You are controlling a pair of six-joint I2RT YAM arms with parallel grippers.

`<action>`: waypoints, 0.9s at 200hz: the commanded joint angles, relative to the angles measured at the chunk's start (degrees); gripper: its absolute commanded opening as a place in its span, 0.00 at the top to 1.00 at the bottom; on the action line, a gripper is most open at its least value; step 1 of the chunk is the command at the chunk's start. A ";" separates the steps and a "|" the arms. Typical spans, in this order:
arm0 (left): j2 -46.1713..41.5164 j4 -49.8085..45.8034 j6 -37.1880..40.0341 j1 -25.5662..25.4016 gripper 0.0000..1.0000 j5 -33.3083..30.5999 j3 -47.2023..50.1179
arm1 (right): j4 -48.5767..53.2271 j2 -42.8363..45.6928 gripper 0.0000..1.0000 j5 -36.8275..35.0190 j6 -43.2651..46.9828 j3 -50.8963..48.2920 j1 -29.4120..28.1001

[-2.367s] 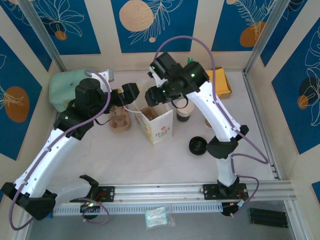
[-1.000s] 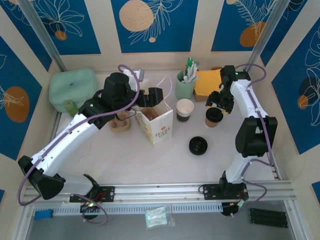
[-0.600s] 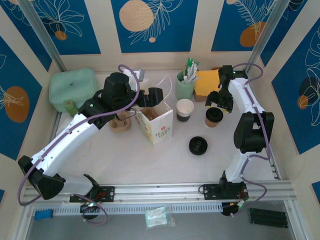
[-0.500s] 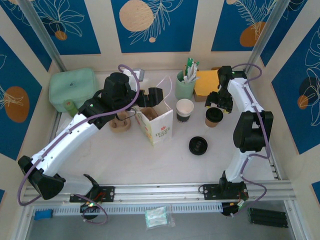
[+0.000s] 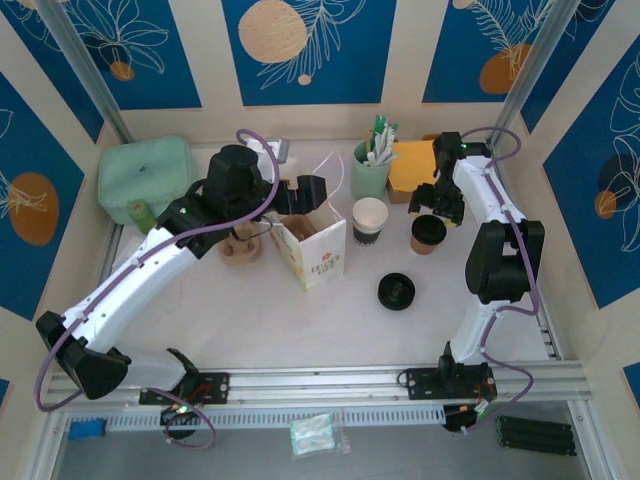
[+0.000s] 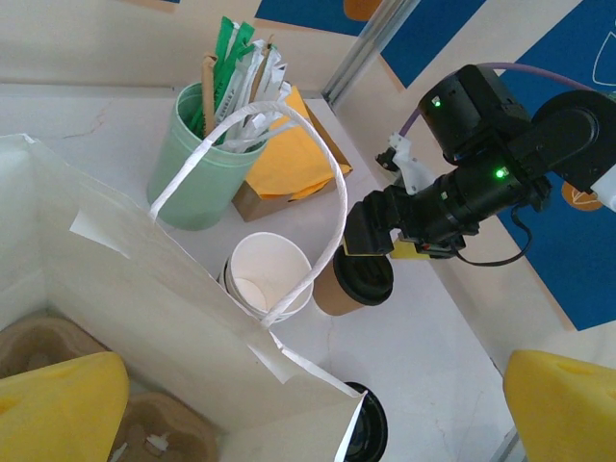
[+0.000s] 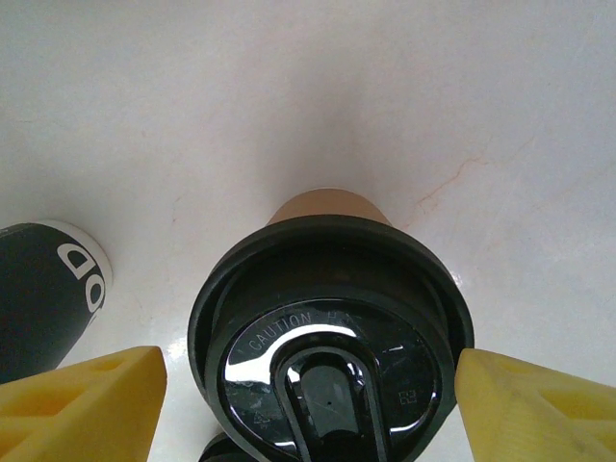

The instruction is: Pack the takeout coffee

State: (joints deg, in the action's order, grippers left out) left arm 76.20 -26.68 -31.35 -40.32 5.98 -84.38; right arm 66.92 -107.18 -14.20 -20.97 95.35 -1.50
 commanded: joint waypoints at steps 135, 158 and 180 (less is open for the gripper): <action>-0.48 0.32 0.88 -0.43 0.01 0.97 -1.31 | -1.43 -2.07 0.22 0.36 -0.31 -4.33 -0.43; -0.57 0.27 0.86 -0.46 0.01 0.88 -1.32 | -1.69 -1.56 0.25 0.97 -0.39 -4.72 -0.60; -0.57 0.28 0.79 -0.46 0.00 0.88 -1.27 | -1.88 -0.36 0.27 1.44 -0.67 -4.91 -1.01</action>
State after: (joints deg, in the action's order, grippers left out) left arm 76.20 -26.68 -31.33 -40.32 5.98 -84.38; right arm 65.14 -108.38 -14.98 -21.04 92.33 -1.85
